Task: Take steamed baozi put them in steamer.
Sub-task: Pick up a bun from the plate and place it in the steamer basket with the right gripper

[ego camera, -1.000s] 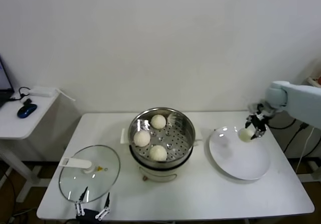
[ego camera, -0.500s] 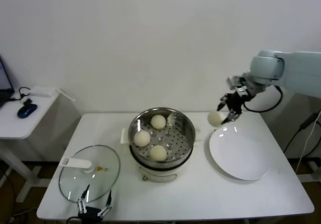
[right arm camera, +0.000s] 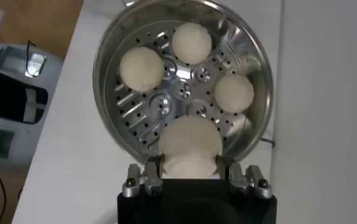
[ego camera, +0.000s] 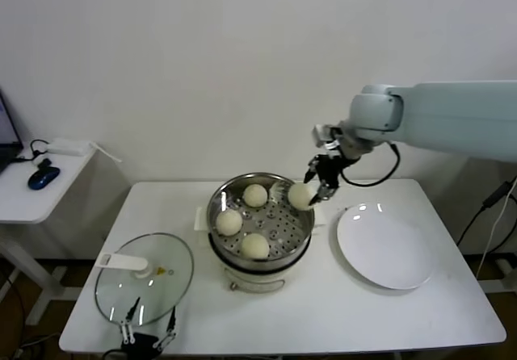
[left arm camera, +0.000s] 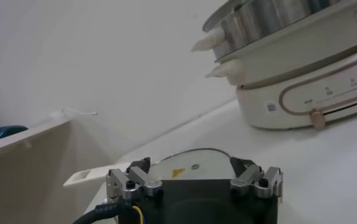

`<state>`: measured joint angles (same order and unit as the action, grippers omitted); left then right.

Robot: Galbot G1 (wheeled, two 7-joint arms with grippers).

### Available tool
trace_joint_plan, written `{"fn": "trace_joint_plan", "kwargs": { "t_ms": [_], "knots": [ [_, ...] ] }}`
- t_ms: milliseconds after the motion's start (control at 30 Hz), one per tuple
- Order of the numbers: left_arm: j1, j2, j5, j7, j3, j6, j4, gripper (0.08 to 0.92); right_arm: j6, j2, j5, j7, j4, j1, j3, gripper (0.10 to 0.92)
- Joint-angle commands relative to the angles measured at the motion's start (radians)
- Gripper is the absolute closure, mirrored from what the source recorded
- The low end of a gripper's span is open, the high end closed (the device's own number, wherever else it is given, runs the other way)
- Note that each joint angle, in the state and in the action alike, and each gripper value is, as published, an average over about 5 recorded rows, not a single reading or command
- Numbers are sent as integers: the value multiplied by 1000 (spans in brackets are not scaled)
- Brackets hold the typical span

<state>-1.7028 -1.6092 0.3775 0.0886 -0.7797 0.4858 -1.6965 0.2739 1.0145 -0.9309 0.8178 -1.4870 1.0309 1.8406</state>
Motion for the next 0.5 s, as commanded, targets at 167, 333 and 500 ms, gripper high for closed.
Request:
{"fn": "trace_joint_plan", "kwargs": {
  "t_ms": [167, 333, 500],
  "knots": [
    [-9, 10, -2, -1, -10, 2, 3, 177, 28, 112, 57, -31, 147, -253, -90, 431],
    [-13, 12, -1, -2, -13, 4, 9, 177, 24, 103, 90, -29, 163, -278, -87, 431],
    [-13, 8, 0, -3, -12, 6, 10, 177, 20, 91, 104, -28, 164, -287, -81, 430]
  ]
}}
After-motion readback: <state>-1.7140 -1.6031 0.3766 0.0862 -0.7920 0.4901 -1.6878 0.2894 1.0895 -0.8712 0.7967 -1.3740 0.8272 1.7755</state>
